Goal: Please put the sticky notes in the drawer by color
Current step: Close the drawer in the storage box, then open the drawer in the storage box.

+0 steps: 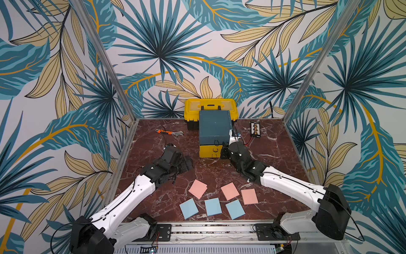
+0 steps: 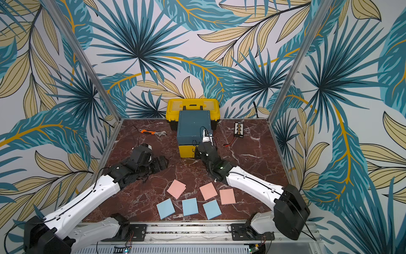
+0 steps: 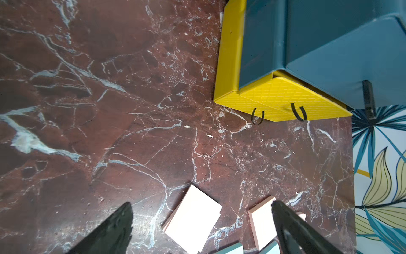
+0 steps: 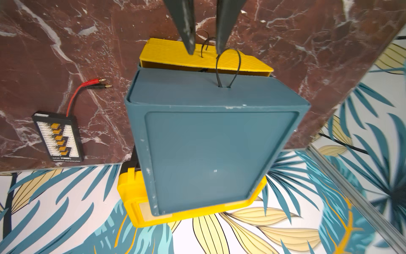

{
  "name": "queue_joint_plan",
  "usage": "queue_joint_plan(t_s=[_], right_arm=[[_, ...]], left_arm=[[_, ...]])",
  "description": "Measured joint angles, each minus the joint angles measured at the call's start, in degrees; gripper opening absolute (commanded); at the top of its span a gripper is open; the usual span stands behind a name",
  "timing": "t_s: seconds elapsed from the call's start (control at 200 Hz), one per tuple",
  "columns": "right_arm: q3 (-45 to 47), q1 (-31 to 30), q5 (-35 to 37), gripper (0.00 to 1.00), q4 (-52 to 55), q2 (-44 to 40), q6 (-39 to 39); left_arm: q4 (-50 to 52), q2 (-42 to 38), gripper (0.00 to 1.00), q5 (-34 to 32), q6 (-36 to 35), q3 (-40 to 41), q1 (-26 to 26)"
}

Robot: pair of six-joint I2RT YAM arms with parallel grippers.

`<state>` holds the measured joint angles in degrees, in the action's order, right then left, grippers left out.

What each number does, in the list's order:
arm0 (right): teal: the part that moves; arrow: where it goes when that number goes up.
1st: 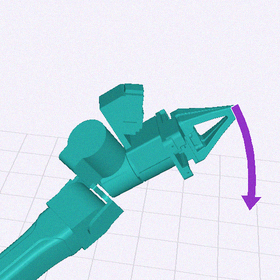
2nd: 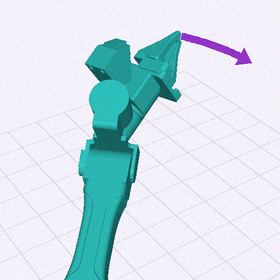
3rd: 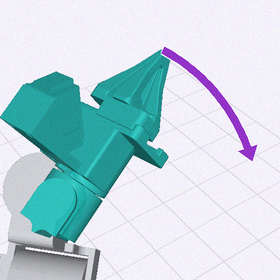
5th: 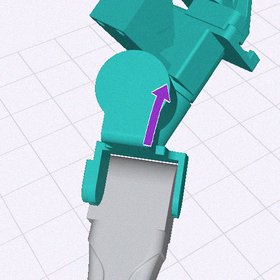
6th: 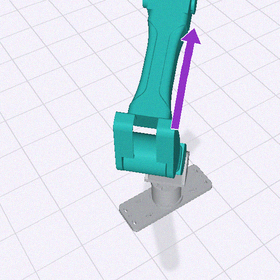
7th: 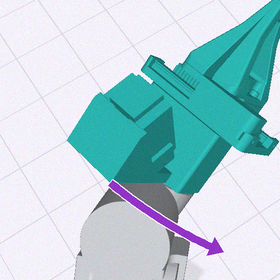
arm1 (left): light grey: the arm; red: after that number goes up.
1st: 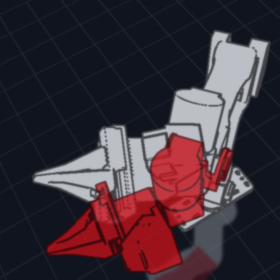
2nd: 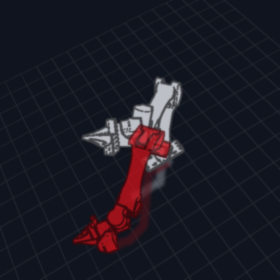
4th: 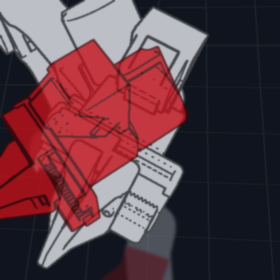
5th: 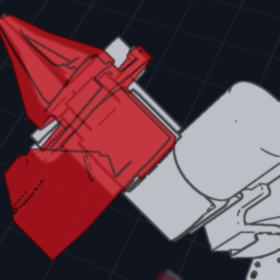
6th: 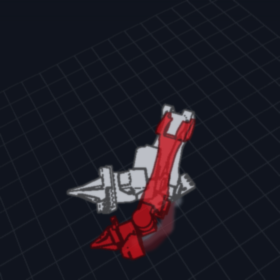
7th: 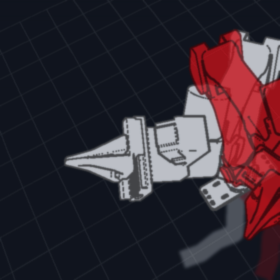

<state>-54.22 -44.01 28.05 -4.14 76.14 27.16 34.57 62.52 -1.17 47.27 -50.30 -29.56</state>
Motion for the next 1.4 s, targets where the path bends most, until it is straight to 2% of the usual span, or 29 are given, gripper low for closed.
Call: queue_joint_plan(t_s=[0.055, 0.14, 0.21, 0.32, 0.411, 0.506, 0.601, 0.756, 0.806, 1.112, 1.402], right_arm=[[1.5, 0.0, -2.2, 0.35, -0.2, -1.5, 3.0], [3.5, 0.0, -6.0, 0.36, -1.0, -1.8, 8.7], [5.2, 0.0, -9.2, 0.4, -2.5, -1.0, 13.4], [6.8, 0.0, -13.4, 0.42, -6.7, 1.6, 19.7], [8.0, 0.0, -15.9, 0.53, -10.6, 3.8, 24.2], [9.3, 0.0, -17.1, 0.58, -14.1, 5.0, 27.9], [9.7, 0.0, -17.7, 0.57, -17.1, 5.8, 30.5], [11.1, 0.0, -17.6, 0.41, -21.9, 5.9, 34.4], [11.9, 0.0, -17.4, 0.39, -23.0, 5.9, 35.5], [15.8, 1.6, -17.6, 0.39, -31.2, 11.6, 42.8], [16.1, 3.3, -18.1, 0.39, -35.1, 13.2, 44.7]], left_arm=[[-1.9, 0.0, 1.0, 0.7, -0.5, 0.5, 0.0], [-5.0, 0.1, 1.0, 2.6, -0.8, 2.1, 0.0], [-6.8, 0.4, 1.0, 4.2, -0.8, 3.3, 0.0], [-8.8, 1.2, 1.0, 6.3, -0.9, 4.3, 0.0], [-9.7, 1.1, 1.0, 7.3, -1.3, 4.6, 0.0], [-10.6, 0.2, 1.0, 7.6, -1.5, 5.1, 0.0], [-11.3, -1.9, 1.0, 7.6, -1.4, 6.8, 0.0], [-11.4, -4.0, 1.0, 7.6, -1.4, 8.1, 0.1], [-11.4, -4.4, 1.0, 7.5, -1.4, 8.1, 0.2], [-11.4, -4.8, 1.0, 7.6, -1.5, 8.1, 1.3], [-11.5, -4.8, 1.0, 7.9, -1.7, 8.3, 2.7]])
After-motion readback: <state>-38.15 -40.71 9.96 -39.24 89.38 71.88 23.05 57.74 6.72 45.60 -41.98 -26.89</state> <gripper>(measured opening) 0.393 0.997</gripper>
